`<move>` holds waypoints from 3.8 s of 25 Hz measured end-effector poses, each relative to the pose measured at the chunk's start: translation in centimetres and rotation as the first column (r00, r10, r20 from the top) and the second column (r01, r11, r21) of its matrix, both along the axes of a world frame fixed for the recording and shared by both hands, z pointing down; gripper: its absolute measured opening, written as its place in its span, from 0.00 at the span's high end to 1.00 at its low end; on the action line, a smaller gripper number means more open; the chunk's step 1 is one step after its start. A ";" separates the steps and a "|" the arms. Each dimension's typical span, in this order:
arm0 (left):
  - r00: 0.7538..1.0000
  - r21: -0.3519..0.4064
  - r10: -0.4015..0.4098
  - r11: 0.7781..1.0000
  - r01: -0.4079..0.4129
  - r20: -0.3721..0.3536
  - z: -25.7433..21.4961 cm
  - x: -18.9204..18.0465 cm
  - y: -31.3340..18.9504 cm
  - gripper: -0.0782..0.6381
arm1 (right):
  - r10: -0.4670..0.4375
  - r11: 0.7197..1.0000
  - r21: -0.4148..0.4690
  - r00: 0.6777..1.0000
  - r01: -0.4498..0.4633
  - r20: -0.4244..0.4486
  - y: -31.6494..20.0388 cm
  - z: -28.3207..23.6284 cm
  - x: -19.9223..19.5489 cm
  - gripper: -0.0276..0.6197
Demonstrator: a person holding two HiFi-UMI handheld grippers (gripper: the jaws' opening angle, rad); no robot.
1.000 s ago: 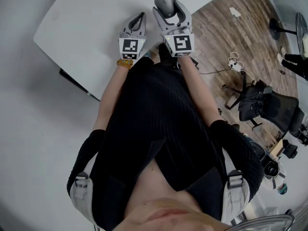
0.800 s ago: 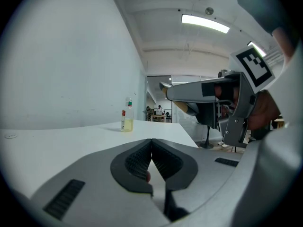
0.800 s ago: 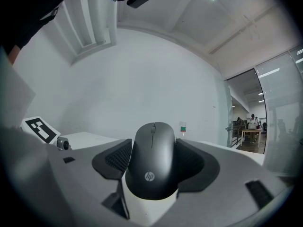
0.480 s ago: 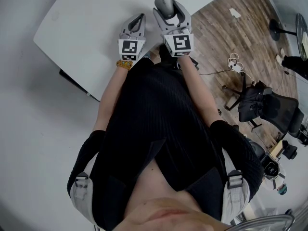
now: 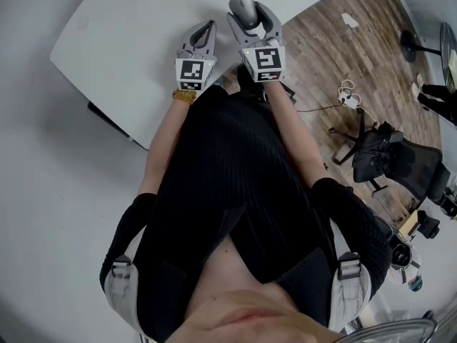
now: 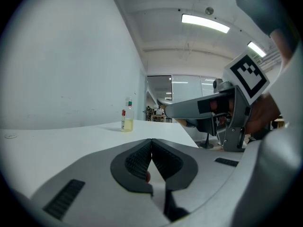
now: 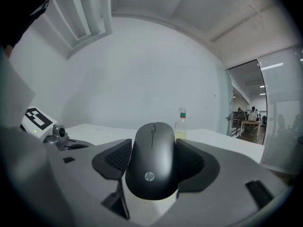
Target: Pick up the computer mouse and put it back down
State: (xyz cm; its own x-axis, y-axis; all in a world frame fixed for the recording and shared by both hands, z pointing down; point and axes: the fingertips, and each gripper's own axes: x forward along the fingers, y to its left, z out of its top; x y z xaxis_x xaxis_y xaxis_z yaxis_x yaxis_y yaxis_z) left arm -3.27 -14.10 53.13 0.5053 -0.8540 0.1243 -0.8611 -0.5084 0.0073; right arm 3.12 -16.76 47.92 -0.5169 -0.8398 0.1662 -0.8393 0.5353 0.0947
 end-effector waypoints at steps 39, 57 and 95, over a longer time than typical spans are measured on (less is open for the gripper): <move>1.000 -0.002 0.003 1.000 -0.003 -0.001 0.1 -0.1 -0.1 0.87 | -0.024 0.948 -0.318 0.990 -0.022 -0.139 -1.5 9.5 0.9 0.52; 1.000 0.000 0.004 1.000 -0.004 -0.002 0.1 0.0 0.0 0.87 | -0.099 0.917 -0.399 0.974 0.010 -0.203 -0.9 12.1 0.9 0.52; 1.000 -0.002 0.006 1.000 -0.006 0.001 0.3 0.0 -0.3 0.87 | -0.162 0.863 -0.504 0.964 0.035 -0.211 -1.6 14.1 0.8 0.52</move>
